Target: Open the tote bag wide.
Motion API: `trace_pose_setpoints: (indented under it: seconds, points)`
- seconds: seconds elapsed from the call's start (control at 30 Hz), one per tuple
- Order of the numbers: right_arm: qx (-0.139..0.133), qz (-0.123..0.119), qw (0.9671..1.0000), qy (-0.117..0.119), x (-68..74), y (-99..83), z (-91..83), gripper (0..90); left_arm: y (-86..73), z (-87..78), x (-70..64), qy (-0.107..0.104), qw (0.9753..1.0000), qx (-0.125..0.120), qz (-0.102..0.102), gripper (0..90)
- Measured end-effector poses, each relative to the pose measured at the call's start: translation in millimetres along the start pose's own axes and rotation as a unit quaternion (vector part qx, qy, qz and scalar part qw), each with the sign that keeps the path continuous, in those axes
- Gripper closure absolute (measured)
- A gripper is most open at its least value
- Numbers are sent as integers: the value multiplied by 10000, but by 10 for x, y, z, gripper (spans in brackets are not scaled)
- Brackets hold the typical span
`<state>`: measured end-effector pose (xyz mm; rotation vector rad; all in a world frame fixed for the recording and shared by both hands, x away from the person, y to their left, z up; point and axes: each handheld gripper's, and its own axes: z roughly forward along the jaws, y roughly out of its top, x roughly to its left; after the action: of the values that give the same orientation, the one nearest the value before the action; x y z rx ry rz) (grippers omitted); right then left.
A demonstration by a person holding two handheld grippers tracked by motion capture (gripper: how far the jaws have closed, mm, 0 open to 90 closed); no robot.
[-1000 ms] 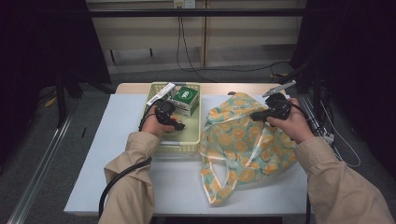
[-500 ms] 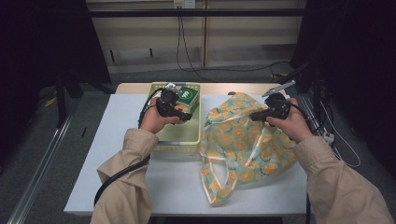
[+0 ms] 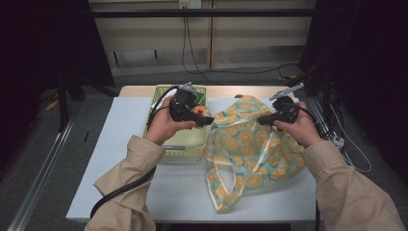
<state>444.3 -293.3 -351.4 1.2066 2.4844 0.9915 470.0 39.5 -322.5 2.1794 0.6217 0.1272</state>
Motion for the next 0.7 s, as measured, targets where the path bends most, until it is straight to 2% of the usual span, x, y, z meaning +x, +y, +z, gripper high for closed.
trace_pose_setpoints:
  seconds: [0.1, 0.2, 0.33, 0.47, 0.7]
  points:
    - [41, -34, 10000, 5, 26, 12, 14, 889, 17, 7, -117, -116, 9999, 18, 102, 212]
    - [40, -33, 10000, 3, 40, 17, 29, 889, 29, 15, -171, -118, 9999, 19, 95, 212]
    - [79, -53, 10000, 28, 68, 26, 63, 889, 72, 46, -293, -236, 9995, -57, 226, 212]
    - [86, -43, 9999, 34, 82, 35, 81, 889, 116, 82, -421, -340, 9990, -112, 273, 212]
    - [101, -31, 9999, 32, 75, 35, 98, 889, 140, 207, -599, -473, 9974, -105, 541, 212]
